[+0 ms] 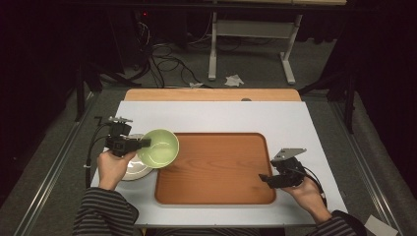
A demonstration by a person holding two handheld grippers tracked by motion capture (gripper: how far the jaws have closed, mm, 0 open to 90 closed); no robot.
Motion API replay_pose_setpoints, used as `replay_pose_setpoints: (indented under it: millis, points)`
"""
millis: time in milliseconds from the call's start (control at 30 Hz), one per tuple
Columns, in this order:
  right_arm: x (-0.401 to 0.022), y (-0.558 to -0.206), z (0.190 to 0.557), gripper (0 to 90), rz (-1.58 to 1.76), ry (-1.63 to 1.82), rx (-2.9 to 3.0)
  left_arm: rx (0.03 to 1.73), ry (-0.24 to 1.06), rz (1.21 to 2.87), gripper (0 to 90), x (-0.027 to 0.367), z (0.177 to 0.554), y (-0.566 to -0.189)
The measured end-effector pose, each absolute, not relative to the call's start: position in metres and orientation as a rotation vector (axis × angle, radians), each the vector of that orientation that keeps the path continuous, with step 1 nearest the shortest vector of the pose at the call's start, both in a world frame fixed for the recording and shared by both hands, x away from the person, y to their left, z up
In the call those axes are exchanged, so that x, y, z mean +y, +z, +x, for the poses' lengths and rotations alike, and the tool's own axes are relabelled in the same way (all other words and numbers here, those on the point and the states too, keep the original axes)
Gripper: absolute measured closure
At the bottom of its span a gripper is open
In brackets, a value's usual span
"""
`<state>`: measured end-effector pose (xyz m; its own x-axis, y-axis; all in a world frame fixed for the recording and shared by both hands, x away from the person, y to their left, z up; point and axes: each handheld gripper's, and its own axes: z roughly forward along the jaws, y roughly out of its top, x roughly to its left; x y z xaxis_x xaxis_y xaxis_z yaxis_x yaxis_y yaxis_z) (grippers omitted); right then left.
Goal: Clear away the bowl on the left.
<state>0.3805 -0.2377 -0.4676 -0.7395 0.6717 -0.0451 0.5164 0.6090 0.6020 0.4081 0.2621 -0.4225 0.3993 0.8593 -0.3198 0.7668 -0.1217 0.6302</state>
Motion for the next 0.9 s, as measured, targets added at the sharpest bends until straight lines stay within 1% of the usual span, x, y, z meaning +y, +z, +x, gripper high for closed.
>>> replay_pose_setpoints:
  millis: [333,533,900]
  points:
    - [-0.238,-0.467,0.380,32.4,0.971,0.836,2.570,1.326,0.130,1.936,83.0,0.243,0.411,-0.416]
    - [-0.238,-0.468,0.380,32.3,0.974,0.830,2.576,1.275,0.143,1.982,82.9,0.225,0.414,-0.411]
    - [-0.238,-0.468,0.381,32.3,0.974,0.826,2.578,1.190,0.101,2.030,82.9,0.194,0.421,-0.407]
